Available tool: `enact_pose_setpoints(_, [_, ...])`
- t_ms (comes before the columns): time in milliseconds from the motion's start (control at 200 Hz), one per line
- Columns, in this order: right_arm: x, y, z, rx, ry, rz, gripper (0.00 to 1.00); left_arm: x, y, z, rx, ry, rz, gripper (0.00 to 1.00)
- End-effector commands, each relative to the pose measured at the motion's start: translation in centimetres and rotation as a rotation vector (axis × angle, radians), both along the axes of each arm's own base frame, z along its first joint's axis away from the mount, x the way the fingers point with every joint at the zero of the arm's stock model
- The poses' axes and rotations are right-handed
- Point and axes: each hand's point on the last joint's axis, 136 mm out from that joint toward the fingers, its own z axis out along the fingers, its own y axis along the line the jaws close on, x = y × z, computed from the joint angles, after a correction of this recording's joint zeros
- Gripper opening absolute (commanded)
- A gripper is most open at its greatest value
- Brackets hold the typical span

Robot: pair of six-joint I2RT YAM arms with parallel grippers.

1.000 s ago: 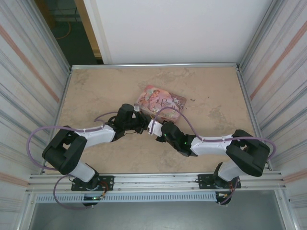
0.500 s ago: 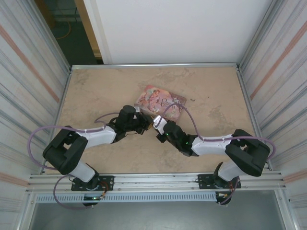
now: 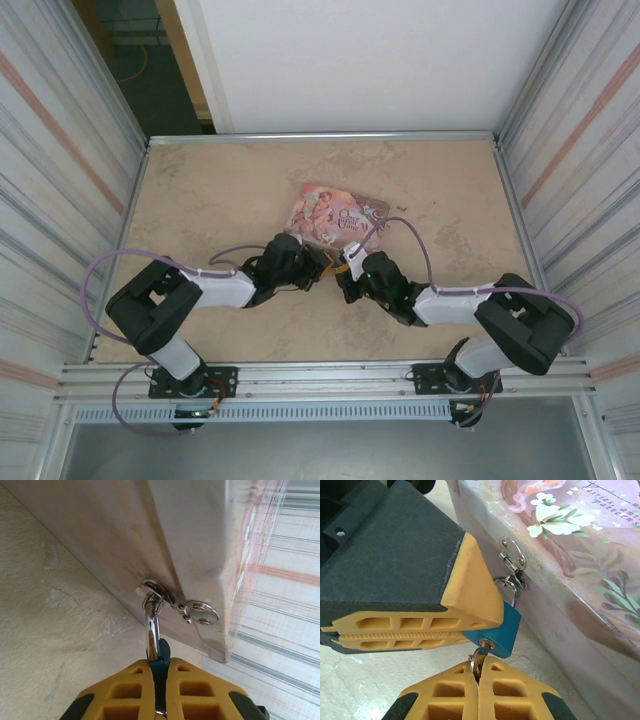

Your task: Unlock the padlock with the key

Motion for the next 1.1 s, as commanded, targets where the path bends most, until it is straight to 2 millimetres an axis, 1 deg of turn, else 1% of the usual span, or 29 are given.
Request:
enact_pose_setpoints(0, [1.8,-2.1,0.8,0.062,-0.001,-0.140,0.00,-2.6,-2.3,0.7,-0.040,-0.006,-0.142,0.00])
enact_pose_setpoints(230, [1.7,-3.0,0.5,0.056,0.017,-0.152,0.00,-2.5,-2.0,0.6,-0.015,-0.028,-0.138,0.19])
enact_pose_setpoints(376, [1.3,-3.6,0.4,0.063,0.037,-0.153,0.00,-2.4,-0.9,1.7,0.073,-0.079,-0.145,0.35])
enact_pose_setpoints(481, [1.1,-4.2,0.4,0.079,0.074,-0.161,0.00,-2.1,0.4,3.3,0.120,-0.136,-0.132,0.42])
enact_pose_setpoints(551, [0.9,-4.3,0.7,0.105,0.100,-0.153,0.00,-2.1,1.4,4.4,0.162,-0.179,-0.126,0.46])
enact_pose_setpoints(646, [0.7,-4.7,1.3,0.159,0.145,-0.163,0.00,-1.7,2.9,6.5,0.247,-0.262,-0.113,0.50])
enact_pose_setpoints(807, [0.4,-5.8,1.7,0.257,0.245,-0.200,0.00,-1.1,5.4,10.1,0.389,-0.422,-0.107,0.54])
enact_pose_setpoints(977, [-0.2,-6.4,0.9,0.329,0.416,-0.229,0.00,-0.4,7.0,13.2,0.503,-0.552,-0.097,0.58])
enact_pose_setpoints(1092, [-0.5,-6.5,0.2,0.370,0.492,-0.239,0.00,0.0,7.4,14.4,0.530,-0.605,-0.086,0.59])
